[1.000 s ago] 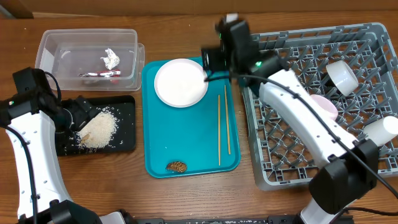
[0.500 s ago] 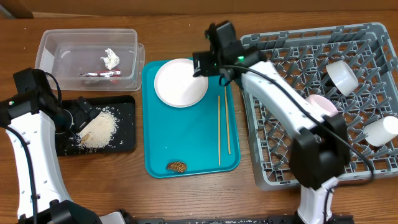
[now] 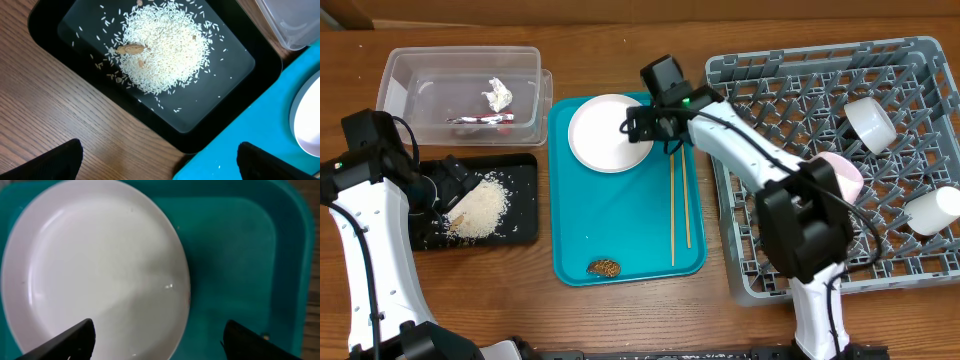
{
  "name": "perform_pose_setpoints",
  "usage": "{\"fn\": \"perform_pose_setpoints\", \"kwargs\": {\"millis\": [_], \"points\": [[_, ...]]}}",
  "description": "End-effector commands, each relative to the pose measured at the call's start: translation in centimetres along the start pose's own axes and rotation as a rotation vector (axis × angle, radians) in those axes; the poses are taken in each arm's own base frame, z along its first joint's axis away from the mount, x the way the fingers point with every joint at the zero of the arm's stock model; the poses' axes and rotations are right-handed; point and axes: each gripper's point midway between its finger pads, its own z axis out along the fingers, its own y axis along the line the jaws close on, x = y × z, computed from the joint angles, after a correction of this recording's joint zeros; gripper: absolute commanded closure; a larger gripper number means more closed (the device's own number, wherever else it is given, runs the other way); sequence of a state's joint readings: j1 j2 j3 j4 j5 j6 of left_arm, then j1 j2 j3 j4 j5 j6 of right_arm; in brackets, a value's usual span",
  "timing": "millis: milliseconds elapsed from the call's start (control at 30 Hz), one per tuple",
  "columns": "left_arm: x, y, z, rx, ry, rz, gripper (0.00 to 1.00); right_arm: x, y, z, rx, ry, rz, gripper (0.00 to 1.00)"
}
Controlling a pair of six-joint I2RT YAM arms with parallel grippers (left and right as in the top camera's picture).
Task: Sort waste into correct bins and load items into the dishwasher
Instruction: 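Reach the right gripper left to the white plate and grasp its rim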
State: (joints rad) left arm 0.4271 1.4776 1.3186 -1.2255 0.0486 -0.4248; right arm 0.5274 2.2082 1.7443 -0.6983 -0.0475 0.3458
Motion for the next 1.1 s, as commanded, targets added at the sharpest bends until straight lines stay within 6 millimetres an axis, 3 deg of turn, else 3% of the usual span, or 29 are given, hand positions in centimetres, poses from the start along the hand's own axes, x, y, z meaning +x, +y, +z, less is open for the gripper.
{"fn": "perform_pose_setpoints", "kwargs": {"millis": [0,267,433,533,667,733,900,1067], "points": [[0.2,-0.1,0.4,-0.001,0.012,-0.015,0.00,2.2,0.7,2.5,0.005,0.060,-0.012,0.21],[0.2,0.0,0.4,-0.001,0.013,-0.016,0.00,3.8,0.8,3.5,0.028,0.105,-0.027,0.51],[0.2,0.0,0.4,-0.001,0.013,-0.016,0.00,4.3,-0.6,3.3,0.094,0.126,-0.012,0.73],[0.2,0.0,0.4,-0.001,0.013,-0.016,0.00,4.7,-1.4,3.2,0.118,0.145,-0.007,0.80],[0.2,-0.1,0.4,-0.001,0.013,-0.016,0.00,5.3,-2.1,3.0,0.139,0.173,0.004,0.96],[0.2,-0.1,0.4,-0.001,0.012,-0.015,0.00,5.3,-2.3,2.7,0.150,0.179,0.004,0.96],[0.2,-0.1,0.4,-0.001,0.012,-0.015,0.00,3.8,-2.7,0.2,0.156,0.167,0.019,0.96],[0.1,-0.1,0.4,0.000,0.012,-0.015,0.00,0.0,-3.2,-5.5,0.156,0.104,-0.013,0.96]]}}
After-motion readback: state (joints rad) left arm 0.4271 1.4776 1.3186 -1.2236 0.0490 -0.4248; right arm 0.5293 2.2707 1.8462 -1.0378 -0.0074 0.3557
